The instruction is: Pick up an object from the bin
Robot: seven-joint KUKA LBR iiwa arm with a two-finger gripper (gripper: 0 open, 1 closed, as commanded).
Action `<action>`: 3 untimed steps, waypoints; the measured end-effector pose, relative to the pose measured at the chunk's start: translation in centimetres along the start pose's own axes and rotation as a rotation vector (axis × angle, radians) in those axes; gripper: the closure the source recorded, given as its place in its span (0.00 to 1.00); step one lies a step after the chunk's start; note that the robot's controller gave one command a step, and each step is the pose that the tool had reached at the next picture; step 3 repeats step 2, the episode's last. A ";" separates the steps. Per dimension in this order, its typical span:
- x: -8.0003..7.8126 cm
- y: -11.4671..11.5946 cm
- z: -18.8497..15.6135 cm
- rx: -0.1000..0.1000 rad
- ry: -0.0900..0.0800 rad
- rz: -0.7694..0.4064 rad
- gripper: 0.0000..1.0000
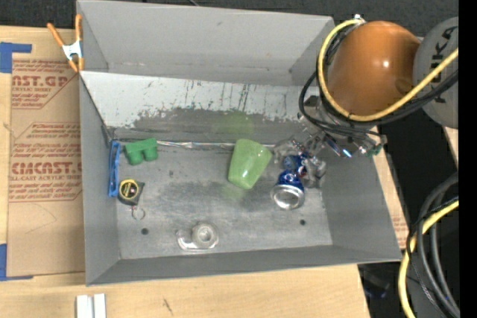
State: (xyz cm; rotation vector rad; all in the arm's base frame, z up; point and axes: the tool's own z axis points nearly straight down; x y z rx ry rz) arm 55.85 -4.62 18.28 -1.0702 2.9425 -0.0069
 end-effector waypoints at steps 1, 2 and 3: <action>-1.4 -0.1 7.2 -0.011 0.009 0.122 1.00; 0.1 1.1 -4.0 -0.001 0.001 0.159 1.00; 0.1 1.1 -4.0 -0.001 0.001 0.159 1.00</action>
Offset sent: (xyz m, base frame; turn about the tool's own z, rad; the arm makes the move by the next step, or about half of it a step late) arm 0.0130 0.0063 -0.0683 0.1211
